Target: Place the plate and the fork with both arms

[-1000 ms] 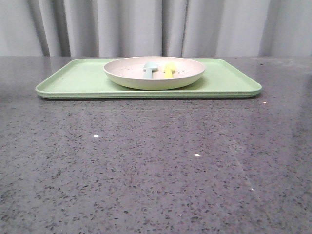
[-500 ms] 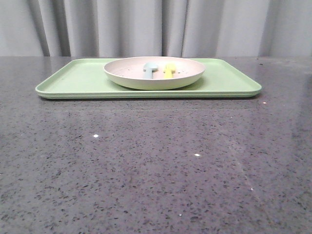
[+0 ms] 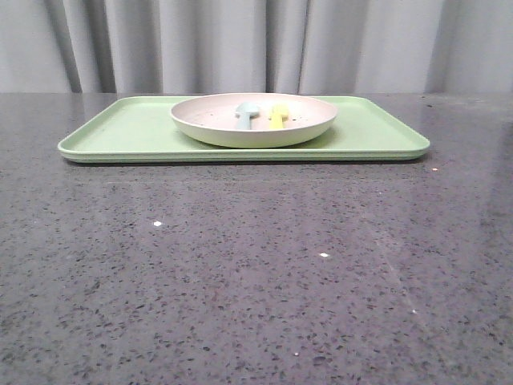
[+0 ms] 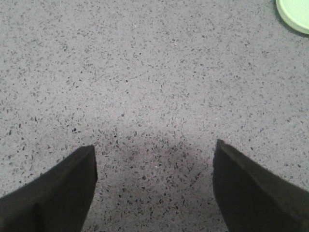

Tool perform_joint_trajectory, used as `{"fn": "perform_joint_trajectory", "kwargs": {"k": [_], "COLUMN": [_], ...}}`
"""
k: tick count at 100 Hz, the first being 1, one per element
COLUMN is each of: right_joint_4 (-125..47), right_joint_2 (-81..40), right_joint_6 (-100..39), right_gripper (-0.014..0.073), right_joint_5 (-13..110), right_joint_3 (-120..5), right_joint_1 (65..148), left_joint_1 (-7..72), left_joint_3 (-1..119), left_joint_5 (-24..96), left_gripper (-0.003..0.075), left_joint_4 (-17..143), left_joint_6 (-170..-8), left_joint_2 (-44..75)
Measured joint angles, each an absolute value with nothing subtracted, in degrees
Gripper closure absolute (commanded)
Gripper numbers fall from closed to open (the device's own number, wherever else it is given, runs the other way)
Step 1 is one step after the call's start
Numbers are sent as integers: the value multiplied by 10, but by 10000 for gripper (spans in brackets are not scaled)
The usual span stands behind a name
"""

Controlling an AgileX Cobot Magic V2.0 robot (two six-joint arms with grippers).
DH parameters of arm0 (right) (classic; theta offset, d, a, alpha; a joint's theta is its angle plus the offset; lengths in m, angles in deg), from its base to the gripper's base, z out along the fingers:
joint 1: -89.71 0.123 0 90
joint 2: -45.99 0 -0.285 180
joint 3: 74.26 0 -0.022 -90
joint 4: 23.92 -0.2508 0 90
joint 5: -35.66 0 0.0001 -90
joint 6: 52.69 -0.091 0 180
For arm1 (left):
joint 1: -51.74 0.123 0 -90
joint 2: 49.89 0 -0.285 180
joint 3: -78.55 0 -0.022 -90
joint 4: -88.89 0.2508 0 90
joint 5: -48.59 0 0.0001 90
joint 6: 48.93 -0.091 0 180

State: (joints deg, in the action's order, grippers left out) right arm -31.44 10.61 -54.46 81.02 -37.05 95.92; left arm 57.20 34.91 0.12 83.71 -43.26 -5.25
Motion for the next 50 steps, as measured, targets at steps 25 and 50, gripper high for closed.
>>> {"fn": "perform_joint_trajectory", "kwargs": {"k": [25, 50], "right_joint_4": [-359, -363], "right_joint_2": [-41, -236], "right_joint_6": [-514, -511], "right_gripper": [67, 67], "right_joint_5": [801, 802], "right_joint_3": [-488, -642], "right_joint_1": [985, 1036], "left_joint_1": [572, 572], "left_joint_3": [348, 348], "left_joint_5": [1, 1], "left_gripper": [228, 228], "left_joint_4": [837, 837], "left_joint_6": [-433, -433], "left_joint_2": [-52, -52]}}
